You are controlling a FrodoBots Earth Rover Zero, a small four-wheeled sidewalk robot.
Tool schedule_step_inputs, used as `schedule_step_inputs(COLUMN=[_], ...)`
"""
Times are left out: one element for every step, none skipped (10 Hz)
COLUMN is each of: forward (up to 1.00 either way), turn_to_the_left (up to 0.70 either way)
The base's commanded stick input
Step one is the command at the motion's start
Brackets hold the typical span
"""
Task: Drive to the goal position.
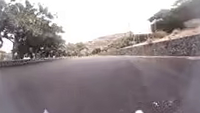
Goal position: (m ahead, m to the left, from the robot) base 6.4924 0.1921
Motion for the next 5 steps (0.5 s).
schedule_step_inputs(forward=[0.7,0.7,0.7,0.7,0.7], turn_to_the_left=[0.0,0.0,0.0,0.0,0.0])
